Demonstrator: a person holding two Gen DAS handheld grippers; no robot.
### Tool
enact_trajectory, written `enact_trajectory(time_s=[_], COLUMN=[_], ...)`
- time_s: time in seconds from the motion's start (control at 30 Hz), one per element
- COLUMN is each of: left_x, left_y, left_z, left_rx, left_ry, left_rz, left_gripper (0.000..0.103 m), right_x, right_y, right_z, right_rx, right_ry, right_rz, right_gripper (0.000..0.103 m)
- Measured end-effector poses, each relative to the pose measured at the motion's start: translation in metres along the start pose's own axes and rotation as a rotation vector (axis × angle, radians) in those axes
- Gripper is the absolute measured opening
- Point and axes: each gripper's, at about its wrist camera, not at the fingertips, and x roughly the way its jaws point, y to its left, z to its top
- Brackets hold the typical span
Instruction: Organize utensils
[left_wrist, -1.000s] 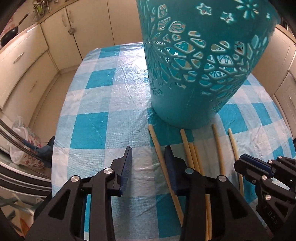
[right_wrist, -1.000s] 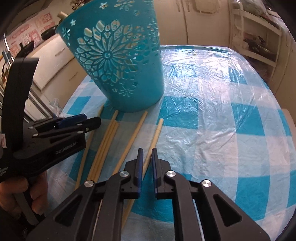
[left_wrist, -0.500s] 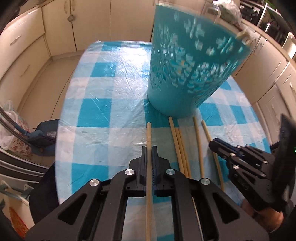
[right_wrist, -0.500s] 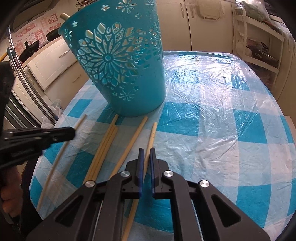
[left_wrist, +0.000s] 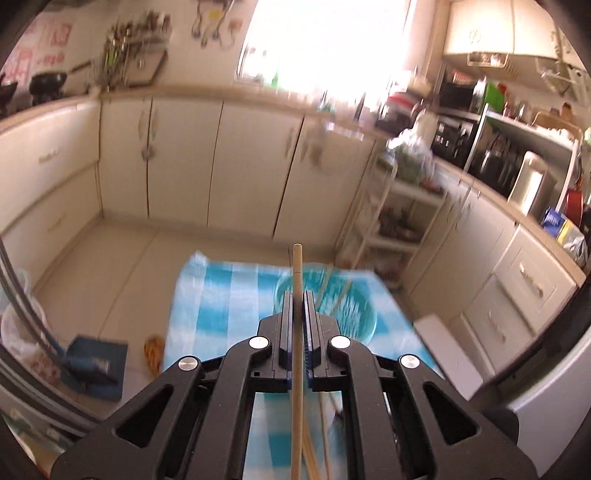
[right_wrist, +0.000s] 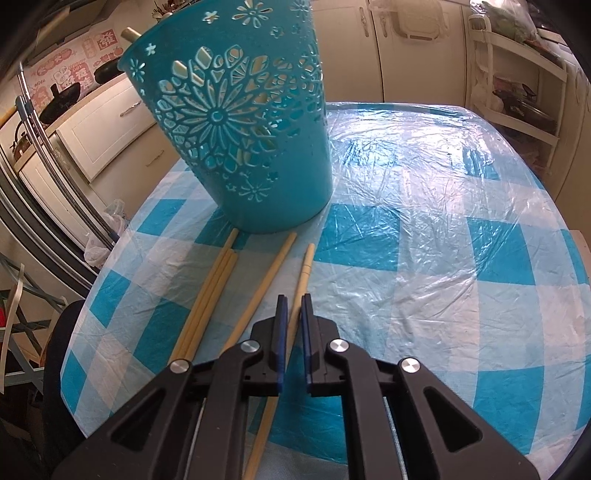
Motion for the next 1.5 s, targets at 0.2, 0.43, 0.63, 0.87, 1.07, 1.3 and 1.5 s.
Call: enact_trajectory(time_s=[0.2,0.43,0.63,0.87,1.07,1.3,1.5], left_x=[0.016,0.070,0.106,0.129,0.132,0.135,0.130], left_y=[-0.011,-0.011,-0.007,-0.006,-0.006,-0.012,-0.008], left_z=[0.043,0.055,0.050,0.029,0.013,0.002,-0.007], left_rx=[-0.045,-0.105,-0.147,-0.129,-0.088,-0.012,0.025], left_ry=[-0.218,-0.312,-0.335,-0.321,-0.307,-0.231,-0.138], left_rz=[0.009,0.054,0.056,0.085,0.110,0.120,0.140], left_gripper=[0.005,0.005,0.005,0.005,0.005,0.005,0.017], right_x=[0.000,0.000,-0.002,-0.005,-0.005,-0.005,-0.004], right_y=[-0.004,-0.011,-0.016,-0.019,-0.019,-0.019,-0.018], right_z=[0.000,0.001,0.001,0.000,0.001,0.001,0.001], right_rx=[0.015,0.053,0.077,0.088,0.091,0.092,0.093], right_ry=[-0.001,0.000,0.001,0.001,0.001,0.002,0.002], right_rz=[0.015,0.052,0.074,0.085,0.087,0.087,0.087], right_gripper=[0.008,0.008,0.008,0.008,0.008,0.008,0.008])
